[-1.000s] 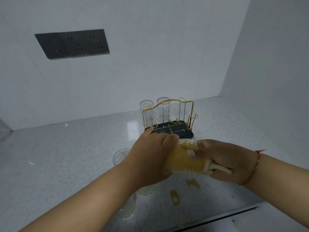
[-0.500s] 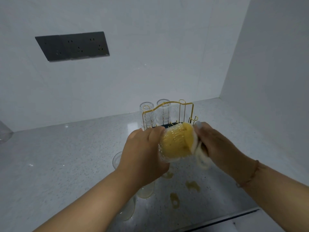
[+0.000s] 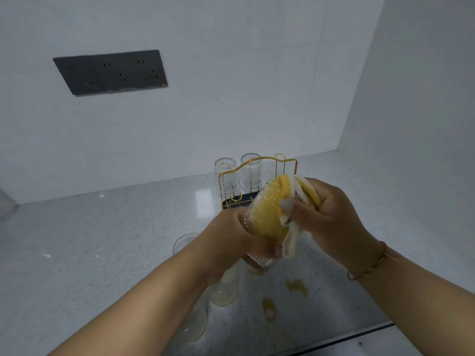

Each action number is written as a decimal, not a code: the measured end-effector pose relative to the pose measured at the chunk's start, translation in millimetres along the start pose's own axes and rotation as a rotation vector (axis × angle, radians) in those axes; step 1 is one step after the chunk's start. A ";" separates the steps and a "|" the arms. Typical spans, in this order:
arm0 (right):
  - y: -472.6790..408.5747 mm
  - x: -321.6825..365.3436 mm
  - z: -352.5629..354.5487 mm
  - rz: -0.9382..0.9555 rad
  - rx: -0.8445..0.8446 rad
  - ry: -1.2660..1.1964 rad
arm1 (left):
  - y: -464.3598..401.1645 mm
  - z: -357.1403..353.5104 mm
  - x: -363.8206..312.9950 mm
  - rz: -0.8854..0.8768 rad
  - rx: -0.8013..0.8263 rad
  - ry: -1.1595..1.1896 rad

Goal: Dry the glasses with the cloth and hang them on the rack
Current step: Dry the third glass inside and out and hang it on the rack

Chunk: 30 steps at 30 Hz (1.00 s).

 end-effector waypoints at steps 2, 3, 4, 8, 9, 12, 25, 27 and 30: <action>-5.0 3.0 3.2 -0.017 0.047 -0.123 | 2.5 -16.2 11.7 0.112 0.380 0.433; -7.5 4.0 4.1 -0.031 0.071 -0.186 | 7.3 -25.8 14.2 0.135 0.547 0.601; -9.9 5.7 4.2 -0.047 0.094 -0.226 | 11.1 -33.5 17.0 0.143 0.675 0.708; -16.8 11.9 4.0 -0.082 0.110 -0.144 | 12.2 -40.1 24.9 0.179 0.799 0.776; -18.3 11.0 4.4 -0.119 0.084 -0.105 | 8.1 -34.3 25.7 0.167 0.738 0.719; -20.0 2.9 7.3 -0.220 0.017 0.130 | -2.9 -12.2 17.2 0.043 0.321 0.187; -23.1 5.6 7.5 -0.181 0.051 -0.315 | 12.5 -33.3 3.6 -0.074 0.599 0.716; -24.3 5.8 6.5 -0.153 0.091 -0.401 | 19.4 -45.5 2.5 -0.055 0.713 0.799; -26.4 6.3 7.3 -0.147 0.147 -0.357 | 19.7 -46.9 3.7 -0.009 0.764 0.752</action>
Point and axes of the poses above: each hand's wrist, its own y-axis away from the middle knuckle, its own z-axis out of the back of the hand, x = y × z, the point moved 5 cm from there along -y, towards the middle knuckle, and after that the axes turned 7 degrees about z, right-handed, at the moved point
